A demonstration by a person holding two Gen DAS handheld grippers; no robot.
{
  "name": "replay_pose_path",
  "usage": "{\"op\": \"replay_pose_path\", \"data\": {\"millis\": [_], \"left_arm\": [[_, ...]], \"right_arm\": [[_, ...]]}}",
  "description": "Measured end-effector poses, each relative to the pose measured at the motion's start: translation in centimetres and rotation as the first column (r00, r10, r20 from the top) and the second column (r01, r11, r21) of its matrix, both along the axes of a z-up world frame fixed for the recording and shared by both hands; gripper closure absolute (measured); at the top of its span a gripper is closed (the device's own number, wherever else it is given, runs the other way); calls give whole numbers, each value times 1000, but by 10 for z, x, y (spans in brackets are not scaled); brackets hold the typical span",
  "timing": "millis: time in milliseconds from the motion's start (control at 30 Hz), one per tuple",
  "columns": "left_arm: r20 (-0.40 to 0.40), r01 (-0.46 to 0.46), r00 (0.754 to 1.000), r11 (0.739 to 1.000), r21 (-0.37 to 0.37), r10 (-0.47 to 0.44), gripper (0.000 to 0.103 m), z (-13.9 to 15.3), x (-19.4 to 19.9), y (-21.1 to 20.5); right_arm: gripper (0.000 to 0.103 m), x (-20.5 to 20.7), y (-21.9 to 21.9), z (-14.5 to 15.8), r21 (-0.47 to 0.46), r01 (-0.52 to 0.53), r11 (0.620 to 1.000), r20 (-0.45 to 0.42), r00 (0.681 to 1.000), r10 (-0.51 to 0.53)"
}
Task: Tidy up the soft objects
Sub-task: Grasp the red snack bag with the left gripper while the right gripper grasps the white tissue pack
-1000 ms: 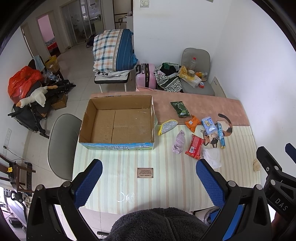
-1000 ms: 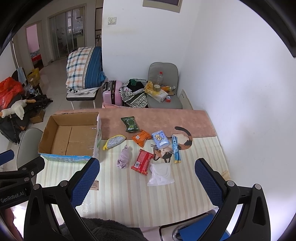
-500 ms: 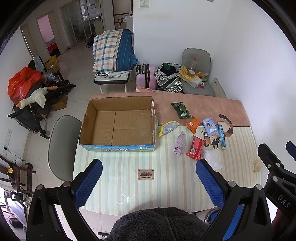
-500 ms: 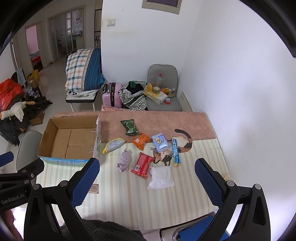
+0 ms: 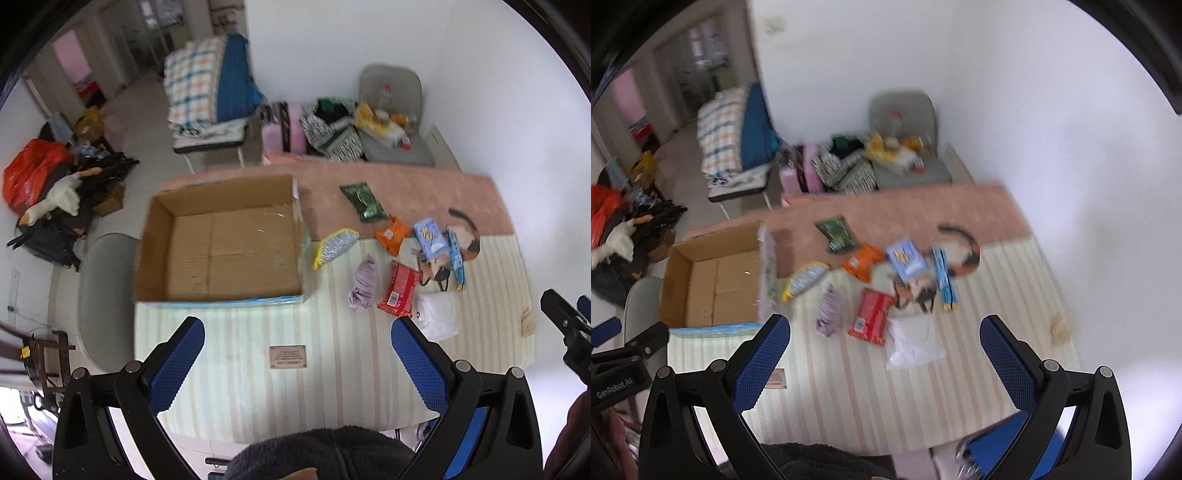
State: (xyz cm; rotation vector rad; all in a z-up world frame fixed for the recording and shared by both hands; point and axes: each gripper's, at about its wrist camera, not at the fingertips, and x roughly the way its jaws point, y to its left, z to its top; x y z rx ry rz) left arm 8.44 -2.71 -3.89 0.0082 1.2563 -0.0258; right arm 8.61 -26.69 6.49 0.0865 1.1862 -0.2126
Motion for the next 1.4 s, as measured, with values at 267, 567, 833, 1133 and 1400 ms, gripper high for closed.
{"op": "replay_pose_path", "data": {"millis": [267,567,833,1133,1400], "left_arm": [[-316,169,935,986,7,-158,1,-158,91,-66],[-470,222,856,974,-41,-215,3,-273,135,-122],[-478,194,860,981,-19,-179,9,-298,150,-141],[-460,274,836,954,-124,-300,9,-289,157,-205],[-614,304,718,941,-146,-328,9,-340,153,-250]], "right_arm": [[0,48,-87,-189,34,86,996,-294,953,-72],[0,63,-94,-329,102,60,993,-467,884,-6],[0,62,-97,-377,130,69,989,-523,852,9],[22,47,-112,-417,144,108,984,-532,847,-15],[22,12,-155,-436,158,241,957,-557,822,-115]]}}
